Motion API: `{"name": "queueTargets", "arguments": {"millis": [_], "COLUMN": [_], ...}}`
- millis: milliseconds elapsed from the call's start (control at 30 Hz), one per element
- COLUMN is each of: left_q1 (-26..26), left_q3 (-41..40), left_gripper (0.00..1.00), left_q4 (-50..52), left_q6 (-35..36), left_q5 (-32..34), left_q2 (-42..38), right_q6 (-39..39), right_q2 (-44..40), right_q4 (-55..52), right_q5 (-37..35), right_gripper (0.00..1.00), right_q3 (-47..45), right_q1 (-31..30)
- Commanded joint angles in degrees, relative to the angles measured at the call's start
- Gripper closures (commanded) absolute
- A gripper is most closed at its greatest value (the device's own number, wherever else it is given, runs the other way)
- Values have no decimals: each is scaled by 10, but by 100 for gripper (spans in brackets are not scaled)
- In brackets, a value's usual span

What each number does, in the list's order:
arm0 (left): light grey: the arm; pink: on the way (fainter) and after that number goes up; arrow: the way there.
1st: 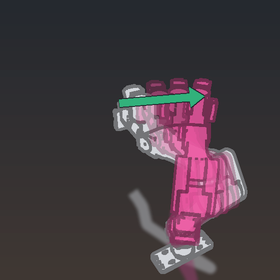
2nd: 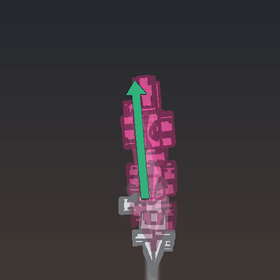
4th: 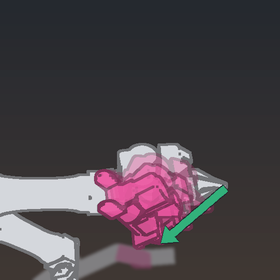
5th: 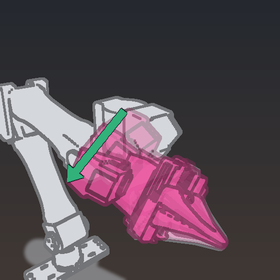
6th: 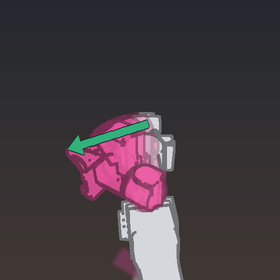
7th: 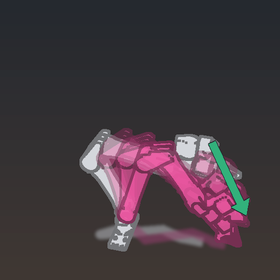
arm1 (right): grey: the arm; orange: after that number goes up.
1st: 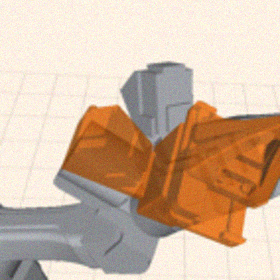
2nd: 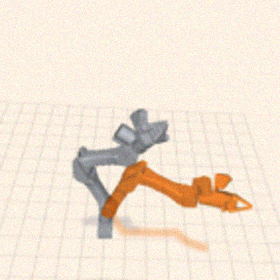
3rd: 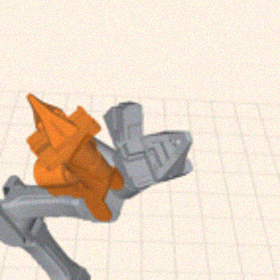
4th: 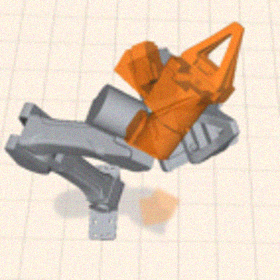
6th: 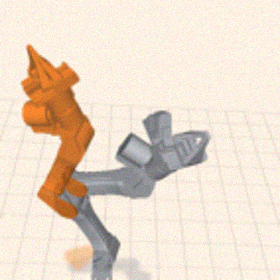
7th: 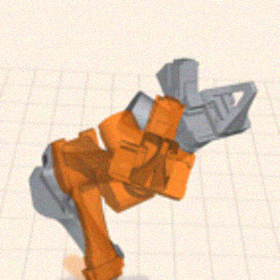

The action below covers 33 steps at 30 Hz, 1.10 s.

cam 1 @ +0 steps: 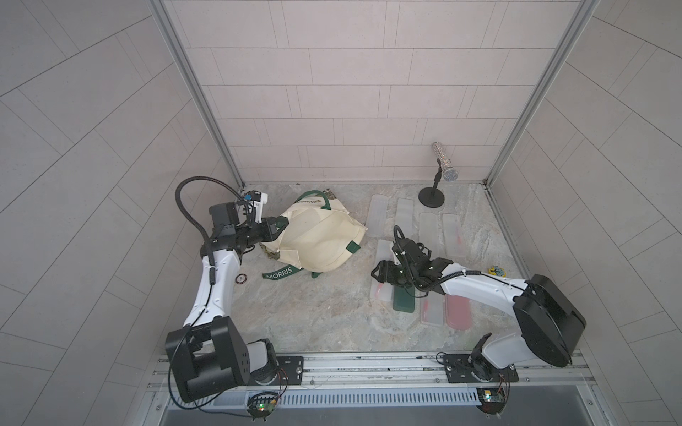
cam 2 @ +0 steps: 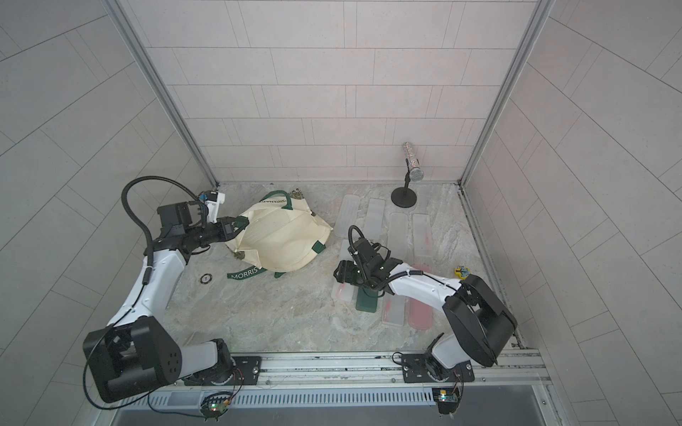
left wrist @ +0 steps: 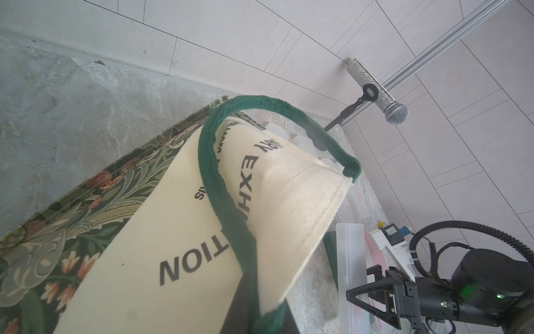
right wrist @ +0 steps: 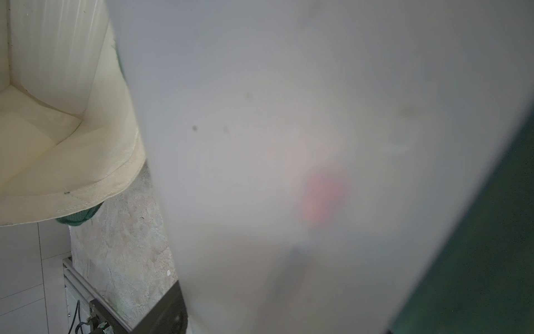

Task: Take out the pencil case from the canvas bag
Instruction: Place the pencil case at the center of the board.

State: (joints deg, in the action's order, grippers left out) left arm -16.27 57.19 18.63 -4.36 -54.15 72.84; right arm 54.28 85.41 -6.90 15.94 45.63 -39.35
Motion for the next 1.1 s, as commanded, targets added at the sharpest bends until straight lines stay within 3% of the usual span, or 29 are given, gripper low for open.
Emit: {"name": "queueTargets", "arguments": {"millis": [0, 533, 1067], "left_q1": [-6, -8, -8], "left_q3": [-7, -11, -16], "left_gripper": [100, 100, 100], "left_q4": [-15, -23, -32], "left_q6": [-5, -11, -14], "left_q5": [-4, -13, -17], "left_q2": [-16, -12, -3], "right_q6": [23, 43, -3], "right_q2": [15, 99, 82], "right_q4": [26, 44, -50], "right_q5": [12, 22, -45], "right_gripper": [36, 32, 15], "right_q3": [12, 33, 65], "right_q1": [-4, -5, -8]}}
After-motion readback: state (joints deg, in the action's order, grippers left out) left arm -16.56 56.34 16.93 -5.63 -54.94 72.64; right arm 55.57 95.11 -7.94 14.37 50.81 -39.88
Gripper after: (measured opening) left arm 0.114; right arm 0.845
